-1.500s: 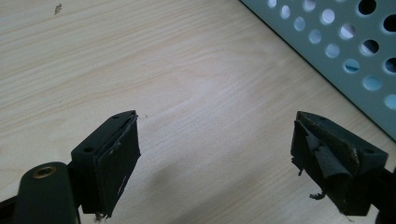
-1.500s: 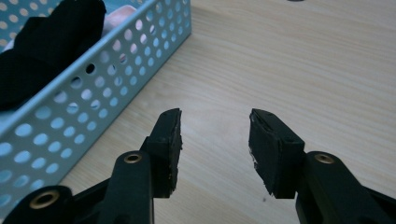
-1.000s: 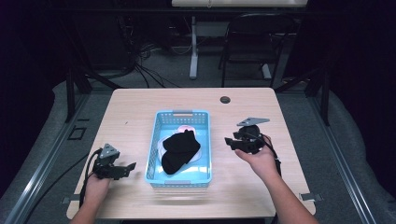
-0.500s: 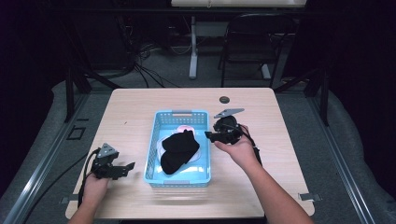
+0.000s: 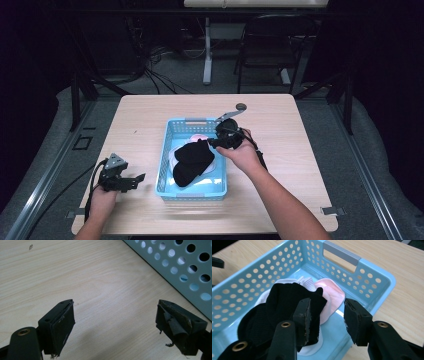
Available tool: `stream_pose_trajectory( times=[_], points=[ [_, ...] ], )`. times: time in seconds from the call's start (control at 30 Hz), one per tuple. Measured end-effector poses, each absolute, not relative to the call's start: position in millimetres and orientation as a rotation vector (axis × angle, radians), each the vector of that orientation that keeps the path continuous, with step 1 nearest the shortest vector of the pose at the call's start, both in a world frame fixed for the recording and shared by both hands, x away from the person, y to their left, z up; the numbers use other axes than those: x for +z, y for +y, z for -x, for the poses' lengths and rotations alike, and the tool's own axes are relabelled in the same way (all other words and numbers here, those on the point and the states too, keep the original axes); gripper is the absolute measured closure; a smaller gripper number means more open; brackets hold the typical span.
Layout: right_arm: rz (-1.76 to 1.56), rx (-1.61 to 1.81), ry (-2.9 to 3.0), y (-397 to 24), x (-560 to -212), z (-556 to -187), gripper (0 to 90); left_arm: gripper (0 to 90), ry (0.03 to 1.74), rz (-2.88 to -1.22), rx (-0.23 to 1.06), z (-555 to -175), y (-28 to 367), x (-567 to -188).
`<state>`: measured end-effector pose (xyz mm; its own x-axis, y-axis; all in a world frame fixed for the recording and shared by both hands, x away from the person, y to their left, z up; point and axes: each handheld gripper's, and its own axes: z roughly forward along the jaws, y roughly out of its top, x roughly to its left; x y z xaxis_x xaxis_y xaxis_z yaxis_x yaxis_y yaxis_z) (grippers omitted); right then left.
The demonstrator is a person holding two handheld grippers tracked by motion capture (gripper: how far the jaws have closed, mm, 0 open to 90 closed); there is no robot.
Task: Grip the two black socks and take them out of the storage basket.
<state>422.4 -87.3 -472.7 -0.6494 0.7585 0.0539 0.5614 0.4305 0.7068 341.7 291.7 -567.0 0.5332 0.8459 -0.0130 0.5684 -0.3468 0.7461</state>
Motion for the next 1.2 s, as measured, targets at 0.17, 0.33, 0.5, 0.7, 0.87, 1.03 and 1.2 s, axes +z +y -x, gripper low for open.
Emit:
stream_pose_trajectory(
  times=[0.17, 0.33, 0.5, 0.7, 0.87, 1.03, 1.2],
  points=[
    [-1.135, 1.021, 2.443, -79.2, -475.7, -427.7, 58.9, 15.6, 1.142, -2.051, 0.499, -341.7, 293.1, -566.3],
    [-1.137, 1.004, 2.471, -71.1, -481.6, -431.5, 59.1, 15.6, 1.141, -2.054, 0.496, -341.8, 293.0, -566.2],
    [-1.146, 0.958, 2.504, -65.8, -488.5, -435.8, 60.2, 15.6, 1.141, -2.056, 0.496, -341.7, 292.9, -566.1],
    [-1.182, 0.951, 2.525, -60.2, -497.5, -439.2, 62.5, 15.6, 1.144, -2.058, 0.494, -342.6, 292.9, -566.5],
    [-1.183, 0.930, 2.559, -57.0, -499.6, -439.4, 67.4, 15.6, 1.145, -2.052, 0.499, -342.7, 293.1, -566.7],
    [-1.151, 0.907, 2.577, -55.8, -499.5, -435.8, 79.5, 15.6, 1.142, -2.059, 0.494, -342.5, 292.9, -566.4],
    [-1.112, 0.916, 2.580, -54.5, -496.4, -430.4, 85.5, 15.5, 1.143, -2.056, 0.495, -342.7, 293.0, -566.6]
  ],
)
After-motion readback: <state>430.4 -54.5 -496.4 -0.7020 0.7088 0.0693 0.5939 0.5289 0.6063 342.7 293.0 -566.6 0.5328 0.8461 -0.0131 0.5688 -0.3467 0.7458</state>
